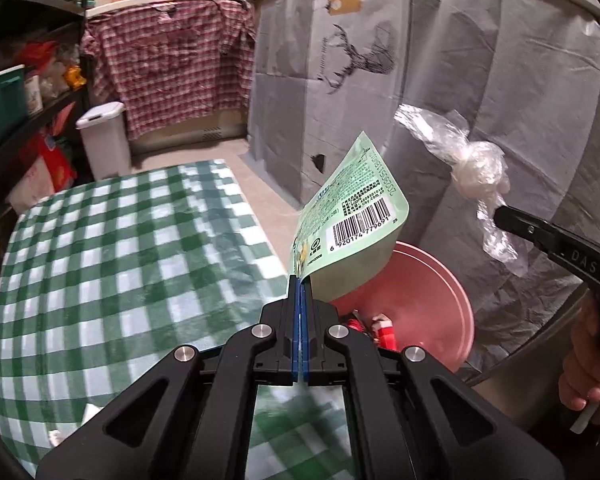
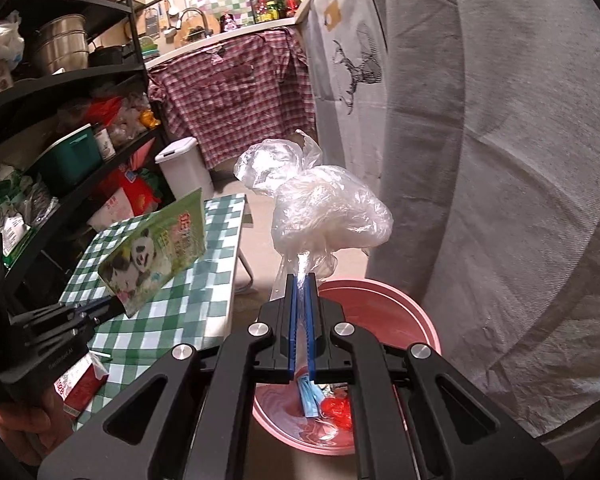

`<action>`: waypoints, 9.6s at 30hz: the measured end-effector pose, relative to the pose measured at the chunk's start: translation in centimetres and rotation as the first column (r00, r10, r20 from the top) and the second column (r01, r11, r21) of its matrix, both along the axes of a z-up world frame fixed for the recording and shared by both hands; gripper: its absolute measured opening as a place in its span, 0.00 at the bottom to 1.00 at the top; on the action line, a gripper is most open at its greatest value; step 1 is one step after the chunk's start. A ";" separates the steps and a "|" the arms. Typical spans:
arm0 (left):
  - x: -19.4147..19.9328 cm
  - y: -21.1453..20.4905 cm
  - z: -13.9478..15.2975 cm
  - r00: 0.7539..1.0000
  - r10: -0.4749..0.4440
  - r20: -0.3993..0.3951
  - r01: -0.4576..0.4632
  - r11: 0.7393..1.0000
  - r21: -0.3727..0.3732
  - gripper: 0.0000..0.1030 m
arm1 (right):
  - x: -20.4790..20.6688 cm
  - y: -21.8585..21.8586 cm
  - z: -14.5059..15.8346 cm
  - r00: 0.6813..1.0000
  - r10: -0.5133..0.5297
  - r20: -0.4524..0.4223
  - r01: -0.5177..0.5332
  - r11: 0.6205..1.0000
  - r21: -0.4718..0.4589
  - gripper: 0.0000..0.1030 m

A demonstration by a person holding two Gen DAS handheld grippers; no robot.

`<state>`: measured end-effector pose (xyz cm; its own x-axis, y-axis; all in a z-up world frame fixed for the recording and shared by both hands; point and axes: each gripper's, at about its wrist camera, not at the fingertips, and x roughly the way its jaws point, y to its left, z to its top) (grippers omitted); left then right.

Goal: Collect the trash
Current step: 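Open both tools to drop the packet and plastic bag into the bucket, then move both open tools back over the tissue and milk carton on the table, then grasp the white tissue with the left tool while the right tool grasps the white-red milk carton, then carry the tissue in the left tool over the bucket while the right tool carries the carton, then open both tools to drop the tissue and milk carton into the bucket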

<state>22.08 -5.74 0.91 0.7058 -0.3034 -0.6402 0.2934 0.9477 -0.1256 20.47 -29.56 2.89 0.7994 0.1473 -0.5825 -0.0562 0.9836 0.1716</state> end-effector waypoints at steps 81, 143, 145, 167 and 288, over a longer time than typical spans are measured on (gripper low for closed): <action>-11.8 28.6 4.0 0.983 0.164 0.083 -0.164 0.986 -0.005 0.26 | -10.9 34.3 -10.8 0.982 0.069 -0.178 -0.085 0.993 -0.083 0.76; -6.6 21.4 -4.0 0.981 -0.007 -0.194 0.027 0.995 0.097 0.14 | -7.2 23.5 -6.5 0.980 0.158 -0.123 -0.167 0.984 -0.067 0.48; -6.5 21.3 -3.5 0.983 -0.005 -0.183 0.021 0.996 0.089 0.14 | -7.1 23.2 -6.0 0.980 0.169 -0.107 -0.177 0.981 -0.075 0.48; -3.7 18.0 2.8 0.984 0.177 -0.022 -0.178 0.984 -0.015 0.14 | -4.0 15.2 5.1 0.956 0.239 0.171 -0.210 0.963 -0.172 0.48; -2.2 -5.8 3.5 0.999 0.024 0.023 -0.025 0.999 0.020 0.50 | -4.7 -2.9 0.3 0.986 -0.165 0.035 0.167 0.984 -0.058 0.62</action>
